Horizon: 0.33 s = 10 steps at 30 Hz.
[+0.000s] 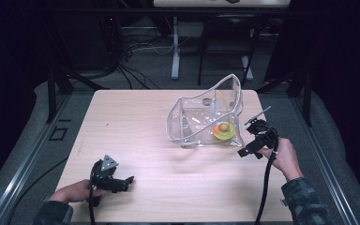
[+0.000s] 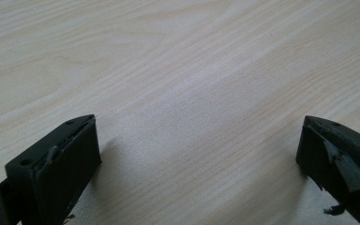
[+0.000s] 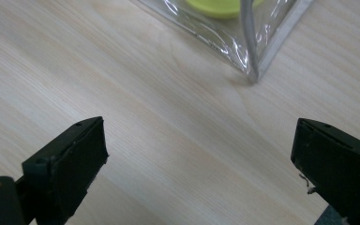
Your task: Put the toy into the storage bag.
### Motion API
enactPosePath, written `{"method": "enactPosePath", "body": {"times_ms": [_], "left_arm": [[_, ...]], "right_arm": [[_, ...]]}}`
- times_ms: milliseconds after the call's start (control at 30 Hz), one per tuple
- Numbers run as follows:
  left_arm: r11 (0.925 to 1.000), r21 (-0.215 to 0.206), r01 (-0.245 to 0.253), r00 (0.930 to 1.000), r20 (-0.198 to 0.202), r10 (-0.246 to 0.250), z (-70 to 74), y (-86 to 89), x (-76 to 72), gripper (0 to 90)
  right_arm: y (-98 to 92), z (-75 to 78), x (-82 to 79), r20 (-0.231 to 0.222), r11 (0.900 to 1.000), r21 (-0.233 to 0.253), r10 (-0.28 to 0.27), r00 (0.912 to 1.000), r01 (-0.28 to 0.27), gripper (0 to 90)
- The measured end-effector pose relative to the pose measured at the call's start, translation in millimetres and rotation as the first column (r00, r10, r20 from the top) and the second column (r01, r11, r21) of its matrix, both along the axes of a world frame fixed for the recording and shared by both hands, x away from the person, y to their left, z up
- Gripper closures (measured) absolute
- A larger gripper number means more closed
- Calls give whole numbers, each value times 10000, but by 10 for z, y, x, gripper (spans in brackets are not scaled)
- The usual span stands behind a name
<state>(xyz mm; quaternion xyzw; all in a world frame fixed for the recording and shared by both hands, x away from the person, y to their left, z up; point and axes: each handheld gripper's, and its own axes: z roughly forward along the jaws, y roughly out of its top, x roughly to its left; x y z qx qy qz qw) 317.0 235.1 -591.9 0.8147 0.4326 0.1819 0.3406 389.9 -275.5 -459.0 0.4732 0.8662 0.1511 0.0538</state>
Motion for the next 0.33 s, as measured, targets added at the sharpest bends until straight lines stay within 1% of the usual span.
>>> {"method": "enactPosePath", "body": {"times_ms": [33,67,100,133,167,333], "left_arm": [[10000,4,2,10000,-1,-2,0,0,0,0],[10000,-2,1,10000,-2,-1,0,0,0,0],[10000,12,10,10000,1,-10,1,1,1,0],[10000,9,10,10000,0,-10,0,1,1,0],[10000,13,12,10000,2,-12,1,1,1,0],[10000,5,29,10000,-18,-29,2,2,1,0]], "right_arm": [[-8,-52,-2,15,9997,37,-223,9998,223,39],[-8,-52,-2,15,9997,37,-223,9998,223,39],[-28,-59,9,-141,9999,-91,-96,9999,94,41],[-28,-59,9,-141,9999,-91,-96,9999,94,41],[-39,-68,16,-259,9998,-191,-108,9996,103,44],[-66,-91,29,-321,9997,-135,-213,9993,208,53]]}}
